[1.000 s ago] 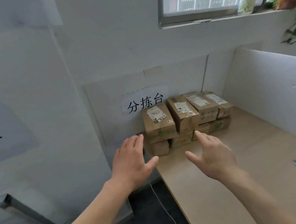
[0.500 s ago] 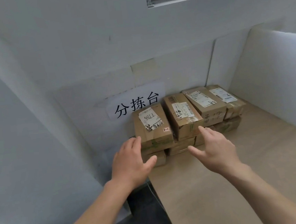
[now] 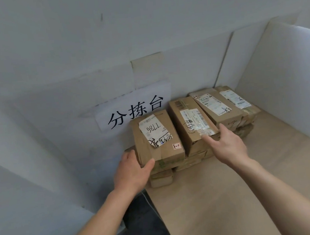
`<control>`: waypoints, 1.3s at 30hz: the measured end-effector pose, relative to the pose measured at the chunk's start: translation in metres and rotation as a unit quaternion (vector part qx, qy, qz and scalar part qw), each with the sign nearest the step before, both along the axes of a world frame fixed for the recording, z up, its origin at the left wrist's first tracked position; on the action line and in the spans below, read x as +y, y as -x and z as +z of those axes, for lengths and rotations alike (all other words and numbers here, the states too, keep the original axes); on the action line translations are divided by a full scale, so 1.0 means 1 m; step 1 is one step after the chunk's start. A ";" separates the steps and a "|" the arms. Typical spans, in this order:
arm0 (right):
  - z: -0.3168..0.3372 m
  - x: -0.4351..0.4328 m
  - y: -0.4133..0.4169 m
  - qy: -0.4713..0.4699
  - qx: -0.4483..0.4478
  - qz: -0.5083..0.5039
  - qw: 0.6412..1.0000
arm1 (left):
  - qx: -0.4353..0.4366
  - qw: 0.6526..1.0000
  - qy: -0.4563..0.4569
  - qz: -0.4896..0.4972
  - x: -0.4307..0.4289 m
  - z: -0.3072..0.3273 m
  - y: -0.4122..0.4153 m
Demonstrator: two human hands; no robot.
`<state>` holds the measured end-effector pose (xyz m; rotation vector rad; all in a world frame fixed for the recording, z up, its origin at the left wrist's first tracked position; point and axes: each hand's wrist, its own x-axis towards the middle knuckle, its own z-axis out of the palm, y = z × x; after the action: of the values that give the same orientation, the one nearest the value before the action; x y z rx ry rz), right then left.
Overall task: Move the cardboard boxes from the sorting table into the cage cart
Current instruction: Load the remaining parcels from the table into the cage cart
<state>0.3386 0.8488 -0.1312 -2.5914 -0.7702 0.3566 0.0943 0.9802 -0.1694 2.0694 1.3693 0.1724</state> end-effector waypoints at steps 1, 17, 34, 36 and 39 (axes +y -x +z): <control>-0.002 0.004 -0.001 -0.001 0.004 -0.006 1.000 | 0.000 1.000 0.005 0.000 0.003 -0.003 -0.001; -0.032 0.014 -0.010 -0.175 0.154 -0.099 0.967 | -0.105 0.989 0.096 0.043 0.015 -0.021 -0.012; -0.047 0.008 -0.008 -0.335 0.372 -0.164 0.850 | -0.350 0.875 0.297 0.153 0.004 -0.010 -0.016; -0.046 0.005 -0.007 -0.348 0.390 -0.163 0.837 | -0.354 0.873 0.303 0.145 0.003 -0.008 -0.014; -0.044 -0.001 -0.005 -0.367 0.408 -0.146 0.823 | -0.369 0.869 0.305 0.129 -0.001 -0.005 -0.010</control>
<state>0.3436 0.8473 -0.1747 -1.5445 -0.1254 0.8061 0.1042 0.9797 -0.1744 1.1010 1.0146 0.5114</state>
